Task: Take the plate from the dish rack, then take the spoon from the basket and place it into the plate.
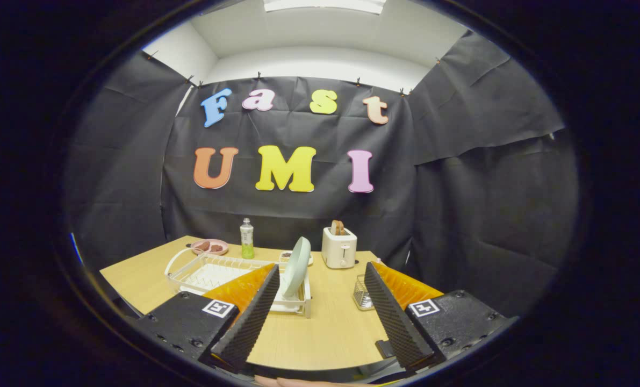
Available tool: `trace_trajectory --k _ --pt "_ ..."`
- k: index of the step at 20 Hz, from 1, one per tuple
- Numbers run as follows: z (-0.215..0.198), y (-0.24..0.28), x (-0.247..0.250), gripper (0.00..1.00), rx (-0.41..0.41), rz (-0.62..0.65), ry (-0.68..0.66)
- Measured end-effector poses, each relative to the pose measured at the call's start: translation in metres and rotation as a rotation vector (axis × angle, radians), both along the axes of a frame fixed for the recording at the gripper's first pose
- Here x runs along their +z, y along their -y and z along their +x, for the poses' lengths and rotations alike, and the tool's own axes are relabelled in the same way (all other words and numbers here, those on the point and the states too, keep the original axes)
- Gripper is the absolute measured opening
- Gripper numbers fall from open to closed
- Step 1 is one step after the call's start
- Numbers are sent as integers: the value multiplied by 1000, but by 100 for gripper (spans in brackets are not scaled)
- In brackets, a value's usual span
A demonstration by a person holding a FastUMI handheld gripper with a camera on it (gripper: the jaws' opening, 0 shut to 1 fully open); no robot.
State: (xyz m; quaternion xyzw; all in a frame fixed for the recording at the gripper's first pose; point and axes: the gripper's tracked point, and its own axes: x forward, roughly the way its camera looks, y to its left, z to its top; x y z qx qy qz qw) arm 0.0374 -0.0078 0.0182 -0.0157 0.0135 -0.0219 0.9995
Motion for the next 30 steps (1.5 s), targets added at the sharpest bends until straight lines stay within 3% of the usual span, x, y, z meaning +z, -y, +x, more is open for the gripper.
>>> trace_trajectory --k 9,14,19,21,24,27,29,30 --pt "123 -34 29 100 33 -95 -161" --pt "223 -48 2 99 13 -127 -401" --pt "289 -57 -12 93 9 -172 -588" --pt "306 -58 -15 92 7 -158 -674" --pt "324 -63 -20 79 0 -157 -824" --pt "313 -65 -35 69 -19 -206 -1037" --pt "315 -66 -39 68 -56 -246 -1081" --pt "315 -69 -39 63 -74 -252 -1082"
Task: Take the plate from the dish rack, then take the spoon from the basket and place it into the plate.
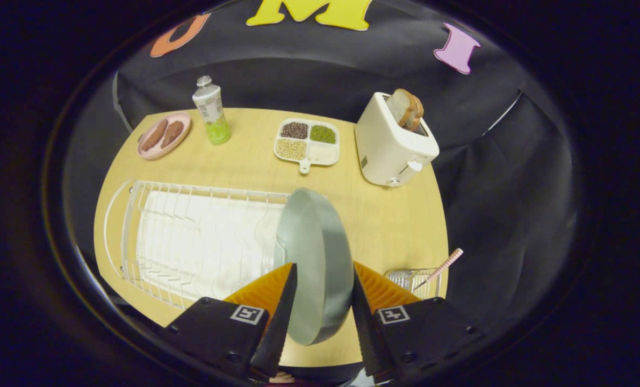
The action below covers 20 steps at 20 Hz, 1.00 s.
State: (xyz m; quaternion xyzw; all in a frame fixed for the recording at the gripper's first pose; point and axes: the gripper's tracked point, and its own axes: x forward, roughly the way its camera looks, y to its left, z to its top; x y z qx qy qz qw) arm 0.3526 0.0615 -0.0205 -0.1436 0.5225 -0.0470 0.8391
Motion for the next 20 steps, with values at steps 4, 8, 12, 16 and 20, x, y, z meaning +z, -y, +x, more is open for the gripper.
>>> trace_trajectory --k 4,8,12,16,20 --pt "-8 -4 7 33 -16 -131 25" --pt "-15 -9 15 29 -53 -233 91" --pt "-22 -11 21 26 -73 -314 165" --pt "-27 -6 39 24 -128 -403 287" --pt "-36 -6 52 24 -218 -360 397"
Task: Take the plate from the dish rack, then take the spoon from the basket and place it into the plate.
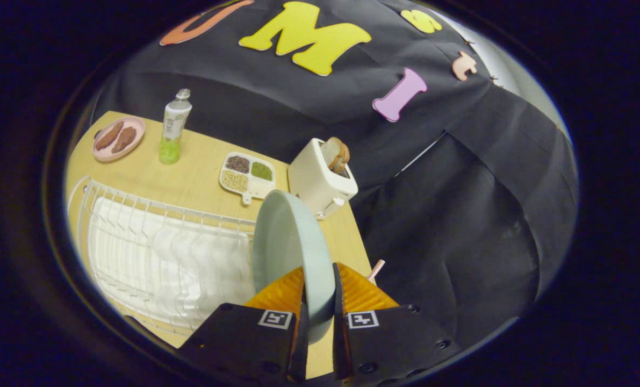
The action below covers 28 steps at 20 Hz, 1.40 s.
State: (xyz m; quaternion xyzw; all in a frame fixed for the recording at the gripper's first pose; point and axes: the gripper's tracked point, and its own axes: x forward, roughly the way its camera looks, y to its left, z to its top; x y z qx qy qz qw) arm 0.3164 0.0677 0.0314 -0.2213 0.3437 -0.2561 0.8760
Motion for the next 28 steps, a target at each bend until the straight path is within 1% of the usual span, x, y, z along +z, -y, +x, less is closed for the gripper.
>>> trace_trajectory --k 2,4,7,9,12,15,18,20,23,26,28 --pt "-10 0 4 24 -2 43 38" --pt "-25 -2 6 24 20 101 63" --pt "-54 -6 6 24 90 183 79" --pt "-82 -12 1 24 132 263 79" --pt "-125 -29 -11 24 250 398 83" --pt "-171 -43 -31 24 341 516 72" --pt "-208 -58 -63 24 426 634 54" --pt "-224 -59 -92 24 450 708 41" --pt "-229 -49 -143 24 405 835 4" --pt "-222 -33 -186 24 354 869 -25" --pt "-216 -32 -197 24 374 912 10"
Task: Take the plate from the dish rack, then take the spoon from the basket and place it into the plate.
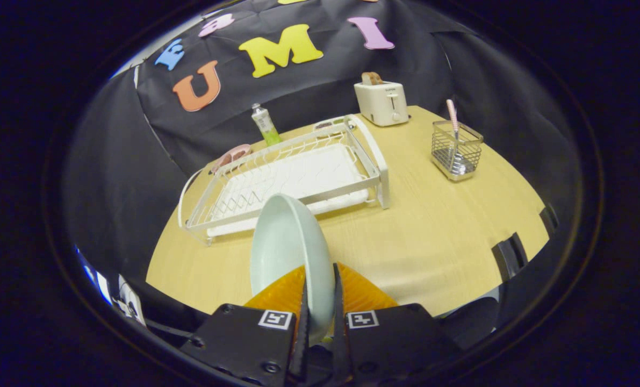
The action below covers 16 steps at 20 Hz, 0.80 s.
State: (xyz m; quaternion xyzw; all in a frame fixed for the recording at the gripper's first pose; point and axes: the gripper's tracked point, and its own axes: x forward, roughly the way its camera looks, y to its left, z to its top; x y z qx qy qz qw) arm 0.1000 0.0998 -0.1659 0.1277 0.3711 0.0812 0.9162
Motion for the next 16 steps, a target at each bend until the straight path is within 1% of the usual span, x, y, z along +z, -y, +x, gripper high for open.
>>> trace_trajectory --k 1,3,4,6,10,13,15,16 --pt "3 2 -6 24 4 13 6" --pt "5 12 -19 27 17 -5 22" --pt "4 17 -28 30 26 -15 27" --pt "4 18 -41 35 50 20 23" --pt "10 28 -55 42 78 22 19" --pt "16 37 -55 47 84 -11 58" --pt "24 44 -45 51 86 -17 117" --pt "23 39 -30 59 130 24 180"
